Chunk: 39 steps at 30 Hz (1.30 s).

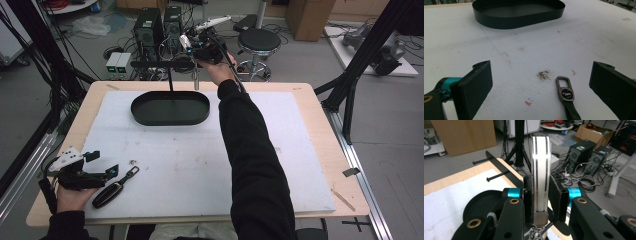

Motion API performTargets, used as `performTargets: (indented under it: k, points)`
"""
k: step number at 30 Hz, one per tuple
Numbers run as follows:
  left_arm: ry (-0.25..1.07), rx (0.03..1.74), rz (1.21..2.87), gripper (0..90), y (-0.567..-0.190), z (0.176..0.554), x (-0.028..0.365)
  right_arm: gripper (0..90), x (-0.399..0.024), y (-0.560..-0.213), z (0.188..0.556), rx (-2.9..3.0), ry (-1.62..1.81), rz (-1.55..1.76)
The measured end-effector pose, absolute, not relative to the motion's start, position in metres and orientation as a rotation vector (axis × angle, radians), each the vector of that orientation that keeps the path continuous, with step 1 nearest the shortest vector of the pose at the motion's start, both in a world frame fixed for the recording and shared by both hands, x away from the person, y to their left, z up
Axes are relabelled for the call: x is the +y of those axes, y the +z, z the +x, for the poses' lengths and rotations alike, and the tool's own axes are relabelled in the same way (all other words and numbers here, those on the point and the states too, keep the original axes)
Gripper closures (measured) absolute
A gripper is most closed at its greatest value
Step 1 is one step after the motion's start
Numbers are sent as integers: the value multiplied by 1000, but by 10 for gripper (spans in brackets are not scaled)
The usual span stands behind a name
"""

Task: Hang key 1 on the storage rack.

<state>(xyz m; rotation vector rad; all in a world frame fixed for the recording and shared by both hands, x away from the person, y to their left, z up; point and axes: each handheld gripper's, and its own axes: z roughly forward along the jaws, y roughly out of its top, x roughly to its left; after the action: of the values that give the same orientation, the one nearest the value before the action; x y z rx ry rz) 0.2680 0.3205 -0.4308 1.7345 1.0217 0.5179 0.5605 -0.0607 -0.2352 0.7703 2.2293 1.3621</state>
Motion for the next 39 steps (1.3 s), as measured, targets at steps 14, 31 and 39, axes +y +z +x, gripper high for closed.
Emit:
performTargets:
  k: [14,31,39]
  points:
    - [517,1022,1736,53,-431,268,322,751,-52,-243,577,2196,1317,890]
    - [515,1022,1745,53,-431,267,321,40,-82,-254,558,2219,1392,1040]
    - [513,1022,1745,53,-431,268,321,7,-86,-266,538,2264,1357,981]
